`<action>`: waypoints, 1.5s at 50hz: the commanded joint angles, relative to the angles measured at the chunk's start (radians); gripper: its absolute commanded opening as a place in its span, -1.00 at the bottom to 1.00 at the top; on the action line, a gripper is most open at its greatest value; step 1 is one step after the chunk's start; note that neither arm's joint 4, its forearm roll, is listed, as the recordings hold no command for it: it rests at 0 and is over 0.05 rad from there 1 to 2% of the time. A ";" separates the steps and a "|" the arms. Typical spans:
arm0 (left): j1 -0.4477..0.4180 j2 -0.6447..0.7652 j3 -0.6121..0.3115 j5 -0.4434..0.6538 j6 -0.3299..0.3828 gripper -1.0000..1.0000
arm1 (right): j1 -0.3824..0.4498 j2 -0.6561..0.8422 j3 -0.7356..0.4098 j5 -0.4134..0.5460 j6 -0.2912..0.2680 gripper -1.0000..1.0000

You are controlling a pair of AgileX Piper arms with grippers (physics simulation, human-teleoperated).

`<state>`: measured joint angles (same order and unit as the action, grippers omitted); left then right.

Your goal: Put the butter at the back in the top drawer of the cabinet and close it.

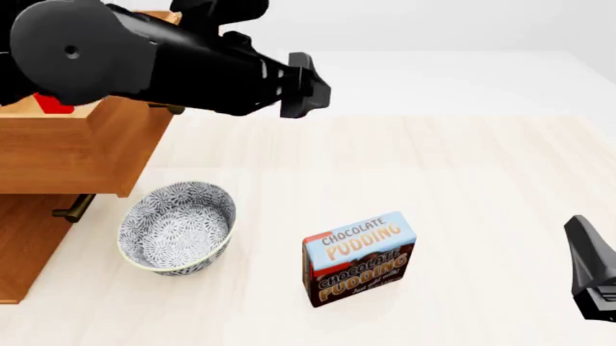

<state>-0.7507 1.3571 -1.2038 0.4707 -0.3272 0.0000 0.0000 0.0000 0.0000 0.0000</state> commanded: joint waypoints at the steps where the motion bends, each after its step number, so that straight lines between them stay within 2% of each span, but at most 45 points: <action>1: -0.024 0.090 -0.036 -0.035 0.015 1.00 | 0.000 0.000 0.000 0.000 0.000 1.00; 7: -0.009 0.125 -0.064 -0.036 0.015 1.00 | 0.000 0.000 0.000 0.000 0.000 1.00; 8: 0.024 0.142 -0.074 -0.030 0.024 1.00 | 0.000 0.000 0.000 0.000 0.000 1.00; 12: 0.037 0.191 -0.089 -0.026 0.031 1.00 | 0.000 0.000 0.000 0.000 0.000 1.00; 32: 0.111 0.247 -0.137 0.003 0.078 1.00 | 0.000 0.000 0.000 0.000 0.000 1.00; 41: 0.149 0.239 -0.130 0.004 0.108 1.00 | 0.000 0.000 0.000 0.000 0.000 1.00; 75: 0.261 0.192 -0.065 0.011 0.125 1.00 | 0.000 0.000 0.000 0.000 0.000 1.00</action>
<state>-0.5253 1.5614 -1.2823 0.4765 -0.2072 0.0000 0.0000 0.0000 0.0000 0.0000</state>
